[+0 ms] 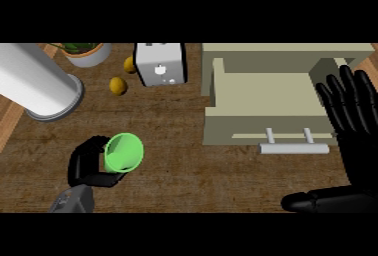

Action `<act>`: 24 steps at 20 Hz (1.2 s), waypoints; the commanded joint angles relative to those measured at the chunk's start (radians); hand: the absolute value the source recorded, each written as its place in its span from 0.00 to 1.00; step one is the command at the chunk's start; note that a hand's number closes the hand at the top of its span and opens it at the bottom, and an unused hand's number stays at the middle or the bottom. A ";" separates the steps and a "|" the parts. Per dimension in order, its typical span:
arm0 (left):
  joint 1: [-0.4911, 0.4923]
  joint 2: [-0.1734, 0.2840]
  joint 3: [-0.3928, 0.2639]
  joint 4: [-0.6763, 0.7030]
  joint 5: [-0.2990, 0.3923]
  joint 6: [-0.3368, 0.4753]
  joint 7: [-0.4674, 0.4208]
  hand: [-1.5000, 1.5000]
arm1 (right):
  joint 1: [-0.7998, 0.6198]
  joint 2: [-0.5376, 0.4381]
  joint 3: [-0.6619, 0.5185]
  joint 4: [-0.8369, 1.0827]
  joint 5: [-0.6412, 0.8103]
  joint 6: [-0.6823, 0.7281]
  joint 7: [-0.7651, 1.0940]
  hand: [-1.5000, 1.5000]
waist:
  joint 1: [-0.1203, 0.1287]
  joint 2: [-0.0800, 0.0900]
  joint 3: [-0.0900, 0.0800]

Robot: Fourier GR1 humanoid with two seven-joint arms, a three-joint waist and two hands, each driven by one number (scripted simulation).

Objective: Pick up the cup, place it into the drawer and close the drawer

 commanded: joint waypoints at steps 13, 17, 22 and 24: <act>0.070 -0.029 -0.083 -0.410 0.057 -0.021 0.116 1.00 | 0.025 0.000 -0.007 -0.006 0.005 0.003 -0.011 0.00 | 0.008 -0.003 0.001; 0.038 -0.068 -0.147 -0.618 0.073 0.042 0.335 1.00 | 0.087 -0.014 -0.019 -0.008 -0.029 0.043 -0.014 0.00 | 0.009 -0.007 0.002; -0.036 -0.129 -0.184 -0.813 0.106 0.166 0.559 1.00 | -0.012 -0.021 -0.030 0.007 -0.038 0.015 0.029 0.00 | 0.010 -0.005 0.001; -0.045 -0.110 -0.172 -0.874 0.129 0.171 0.601 1.00 | 0.061 -0.022 -0.025 0.000 -0.014 0.040 -0.023 0.00 | 0.004 -0.003 0.001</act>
